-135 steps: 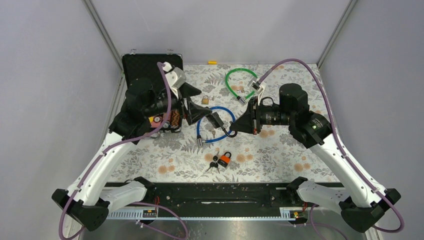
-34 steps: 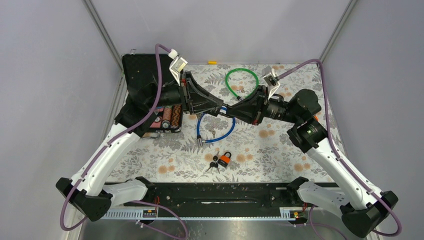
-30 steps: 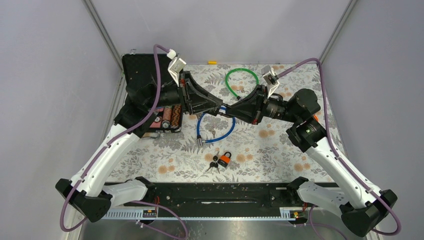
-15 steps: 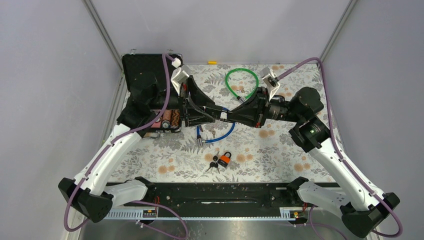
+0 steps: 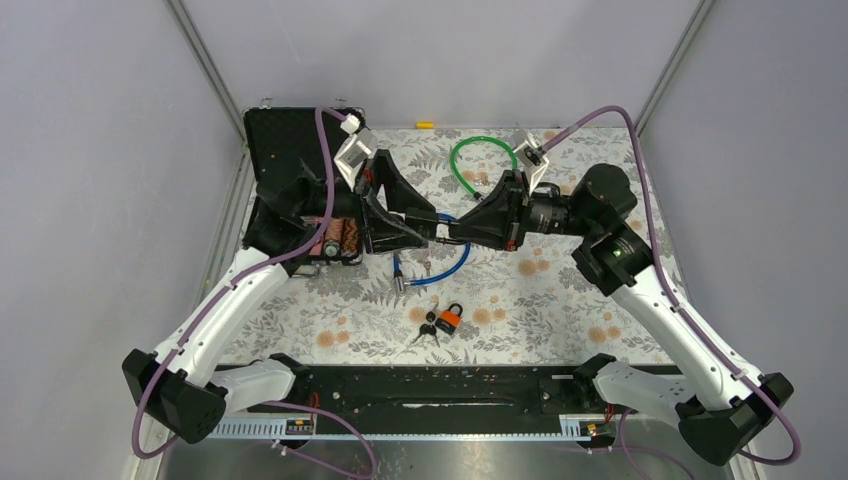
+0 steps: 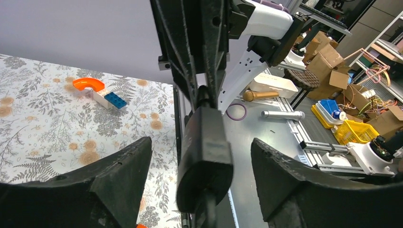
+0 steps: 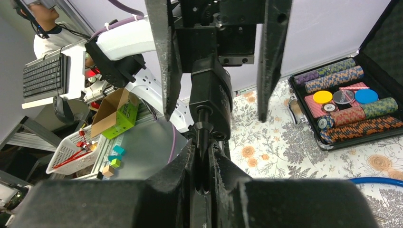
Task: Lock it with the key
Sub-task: Lock the lock.
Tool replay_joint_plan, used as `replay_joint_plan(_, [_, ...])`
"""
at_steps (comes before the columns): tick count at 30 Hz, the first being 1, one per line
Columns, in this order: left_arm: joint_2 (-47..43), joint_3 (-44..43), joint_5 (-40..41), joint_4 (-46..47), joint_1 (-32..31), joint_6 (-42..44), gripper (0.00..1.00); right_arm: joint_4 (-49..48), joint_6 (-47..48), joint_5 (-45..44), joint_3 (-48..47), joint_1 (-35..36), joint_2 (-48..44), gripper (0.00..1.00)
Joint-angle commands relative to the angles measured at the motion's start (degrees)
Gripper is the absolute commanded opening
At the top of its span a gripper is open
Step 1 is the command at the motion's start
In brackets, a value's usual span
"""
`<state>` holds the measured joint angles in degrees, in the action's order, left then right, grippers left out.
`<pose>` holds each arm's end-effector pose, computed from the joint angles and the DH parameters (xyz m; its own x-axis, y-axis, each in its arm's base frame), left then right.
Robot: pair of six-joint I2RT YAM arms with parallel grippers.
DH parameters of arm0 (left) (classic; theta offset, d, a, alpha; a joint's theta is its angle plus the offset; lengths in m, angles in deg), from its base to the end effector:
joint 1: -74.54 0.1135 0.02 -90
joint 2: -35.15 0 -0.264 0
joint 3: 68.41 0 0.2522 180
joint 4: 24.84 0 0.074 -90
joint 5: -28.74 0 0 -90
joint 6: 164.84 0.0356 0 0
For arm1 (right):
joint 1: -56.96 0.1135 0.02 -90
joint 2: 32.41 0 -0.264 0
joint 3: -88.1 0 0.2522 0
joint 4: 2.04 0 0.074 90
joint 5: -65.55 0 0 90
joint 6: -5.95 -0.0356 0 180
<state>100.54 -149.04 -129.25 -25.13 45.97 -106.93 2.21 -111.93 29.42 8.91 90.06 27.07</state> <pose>0.1930 -0.1427 0.4423 -0.3212 -0.0518 -0.9456 0.9387 -0.1496 -0.3106 0.1643 0.1414 0.4513 -0.2581 0.1609 -0.9526 -0.9655 -0.0072 0.2604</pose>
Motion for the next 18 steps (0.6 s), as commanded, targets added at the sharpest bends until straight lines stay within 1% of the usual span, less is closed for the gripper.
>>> replay_joint_plan(1, [0.0, 0.5, -1.8, 4.4, -0.1, -1.8, 0.72, -5.0, -0.5, -1.2, -3.8, 0.1, 0.0, 0.0])
replay_joint_plan(3, [0.2, 0.3, -1.3, 3.7, -0.1, -2.0, 0.67, -5.0, -0.5, -1.6, -4.0, 0.1, 0.4, 0.0])
replay_joint_plan(8, [2.1, -2.0, -0.4, -1.0, -0.5, -2.3, 0.6, -6.9, -2.7, -3.0, -4.2, 0.1, 1.6, 0.0])
replay_joint_plan(9, [2.6, -2.7, -0.5, -2.2, -0.5, -2.3, 0.57, -7.2, -3.3, -3.3, -4.3, 0.1, 1.8, 0.0])
replay_joint_plan(11, [2.9, -3.3, 0.1, -3.6, -0.5, -2.0, 0.48, -7.8, -4.4, -2.8, -4.5, 0.1, 2.3, 0.0])
replay_joint_plan(13, [3.1, -3.8, 0.5, -4.8, -0.5, -1.3, 0.36, -7.9, -4.8, -2.7, -4.5, 0.1, 2.5, 0.0])
replay_joint_plan(18, [2.8, -3.9, 1.4, -4.6, -0.5, -1.4, 0.16, -6.7, -5.1, -1.6, -4.7, 0.1, 3.3, 0.0])
